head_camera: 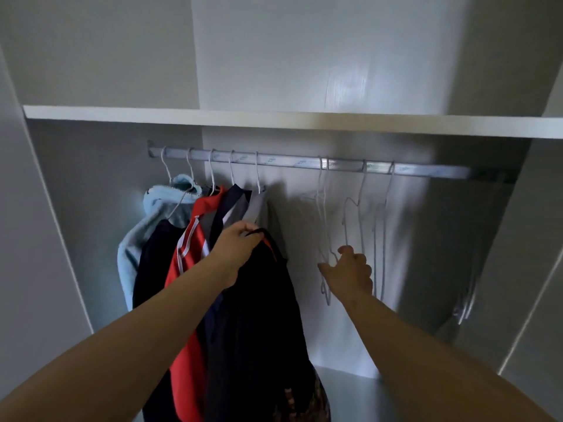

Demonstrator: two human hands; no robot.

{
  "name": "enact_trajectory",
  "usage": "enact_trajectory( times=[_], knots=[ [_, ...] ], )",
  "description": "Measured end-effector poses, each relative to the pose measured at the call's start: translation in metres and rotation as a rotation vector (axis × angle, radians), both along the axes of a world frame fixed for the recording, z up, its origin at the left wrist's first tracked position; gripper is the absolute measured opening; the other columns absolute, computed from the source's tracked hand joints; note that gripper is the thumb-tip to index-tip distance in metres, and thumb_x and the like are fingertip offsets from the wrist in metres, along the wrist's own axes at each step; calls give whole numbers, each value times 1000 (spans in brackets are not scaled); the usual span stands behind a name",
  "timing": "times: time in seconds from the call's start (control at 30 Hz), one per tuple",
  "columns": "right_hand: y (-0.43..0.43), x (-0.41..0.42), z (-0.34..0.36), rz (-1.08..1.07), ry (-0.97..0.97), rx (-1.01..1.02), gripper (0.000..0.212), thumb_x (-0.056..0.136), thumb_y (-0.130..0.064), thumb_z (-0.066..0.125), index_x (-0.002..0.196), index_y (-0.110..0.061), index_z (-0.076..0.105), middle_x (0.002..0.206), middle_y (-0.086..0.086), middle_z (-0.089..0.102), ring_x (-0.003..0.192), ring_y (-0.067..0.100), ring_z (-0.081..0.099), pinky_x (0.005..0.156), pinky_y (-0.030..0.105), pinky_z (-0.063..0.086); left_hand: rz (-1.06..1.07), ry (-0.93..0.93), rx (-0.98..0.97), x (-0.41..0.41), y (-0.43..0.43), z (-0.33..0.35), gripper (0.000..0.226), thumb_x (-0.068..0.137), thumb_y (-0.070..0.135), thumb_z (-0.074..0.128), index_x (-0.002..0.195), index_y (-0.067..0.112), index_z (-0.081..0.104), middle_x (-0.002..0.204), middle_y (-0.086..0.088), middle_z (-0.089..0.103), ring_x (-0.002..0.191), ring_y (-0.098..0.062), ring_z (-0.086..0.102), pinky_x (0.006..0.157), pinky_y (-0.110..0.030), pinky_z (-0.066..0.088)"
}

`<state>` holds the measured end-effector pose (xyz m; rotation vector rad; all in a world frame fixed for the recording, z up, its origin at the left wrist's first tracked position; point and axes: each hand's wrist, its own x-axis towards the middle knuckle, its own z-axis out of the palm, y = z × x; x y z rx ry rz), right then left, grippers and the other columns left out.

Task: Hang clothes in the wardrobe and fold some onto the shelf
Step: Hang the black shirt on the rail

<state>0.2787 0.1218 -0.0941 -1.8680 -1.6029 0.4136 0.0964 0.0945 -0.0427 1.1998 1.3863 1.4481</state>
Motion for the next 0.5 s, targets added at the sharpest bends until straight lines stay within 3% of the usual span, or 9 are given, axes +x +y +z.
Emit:
enact_trajectory(
  times=[0.1,0.27,0.37,0.5],
  knots=[
    [11,-1,-9,26,-12,-43,62,88,-24,61,140,-14,28,135,17,38,120,33,43,97,40,43,6,-23,-19,2,9,-5,23,90,0,54,71,13,53,69,-11,51,62,-21,47,61,-28,41],
    [23,0,-17,21,116,38,41,93,-1,47,133,-7,40,120,19,49,99,31,55,81,37,50,10,-71,-36,3,27,-4,20,89,2,57,72,12,55,69,-12,52,64,-23,48,64,-30,43],
    [25,-1,-23,36,264,92,35,95,-1,40,130,-4,44,95,14,56,77,27,56,69,39,51,14,-79,-34,3,38,-5,21,88,2,58,70,13,55,67,-10,52,60,-20,48,58,-26,42],
    [28,2,-27,22,379,92,29,96,-4,39,122,-9,53,84,11,58,59,15,49,49,21,40,-19,-83,-36,4,50,-9,22,88,2,58,70,13,55,66,-10,53,58,-19,48,57,-26,42]
  ],
)
